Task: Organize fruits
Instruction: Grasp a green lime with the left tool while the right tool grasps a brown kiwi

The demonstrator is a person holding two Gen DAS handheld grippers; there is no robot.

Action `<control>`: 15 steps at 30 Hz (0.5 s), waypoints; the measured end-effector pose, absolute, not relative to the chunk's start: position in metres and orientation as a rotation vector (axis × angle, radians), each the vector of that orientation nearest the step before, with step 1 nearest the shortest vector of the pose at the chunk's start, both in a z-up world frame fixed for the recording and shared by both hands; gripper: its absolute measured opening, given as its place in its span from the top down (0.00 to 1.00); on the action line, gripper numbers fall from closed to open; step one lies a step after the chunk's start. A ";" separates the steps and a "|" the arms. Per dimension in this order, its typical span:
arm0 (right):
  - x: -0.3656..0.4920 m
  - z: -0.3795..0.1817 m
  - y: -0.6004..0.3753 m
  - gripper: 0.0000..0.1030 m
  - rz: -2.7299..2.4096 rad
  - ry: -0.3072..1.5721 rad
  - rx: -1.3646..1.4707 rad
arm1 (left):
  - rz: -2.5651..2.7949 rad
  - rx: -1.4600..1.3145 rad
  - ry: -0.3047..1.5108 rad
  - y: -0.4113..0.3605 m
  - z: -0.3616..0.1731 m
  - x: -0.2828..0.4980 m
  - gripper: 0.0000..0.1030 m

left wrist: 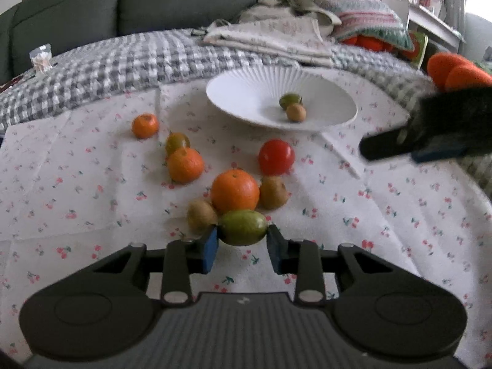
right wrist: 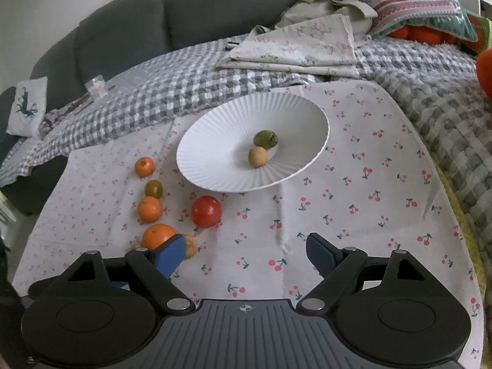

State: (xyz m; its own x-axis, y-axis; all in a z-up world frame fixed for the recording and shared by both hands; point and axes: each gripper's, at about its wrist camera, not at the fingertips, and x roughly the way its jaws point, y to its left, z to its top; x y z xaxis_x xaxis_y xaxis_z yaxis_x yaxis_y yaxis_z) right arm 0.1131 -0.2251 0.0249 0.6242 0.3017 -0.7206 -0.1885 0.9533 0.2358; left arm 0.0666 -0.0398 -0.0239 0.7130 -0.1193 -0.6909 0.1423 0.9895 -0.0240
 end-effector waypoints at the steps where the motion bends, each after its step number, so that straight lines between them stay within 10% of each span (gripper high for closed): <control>1: 0.114 0.023 -0.226 0.15 0.283 0.860 0.148 | -0.141 0.032 0.753 -0.037 -0.019 0.064 0.69; 15: 0.120 -0.015 -0.168 0.22 0.442 0.899 -0.036 | 0.001 -0.143 0.781 0.029 -0.008 0.069 0.68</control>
State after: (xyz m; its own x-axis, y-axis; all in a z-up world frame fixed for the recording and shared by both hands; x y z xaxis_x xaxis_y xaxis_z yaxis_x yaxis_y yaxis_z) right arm 0.1198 -0.1677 -0.0154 0.5390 0.3562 -0.7632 -0.3863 0.9098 0.1518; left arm 0.0688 0.0287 -0.0077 0.7105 -0.0526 -0.7017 -0.0537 0.9902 -0.1286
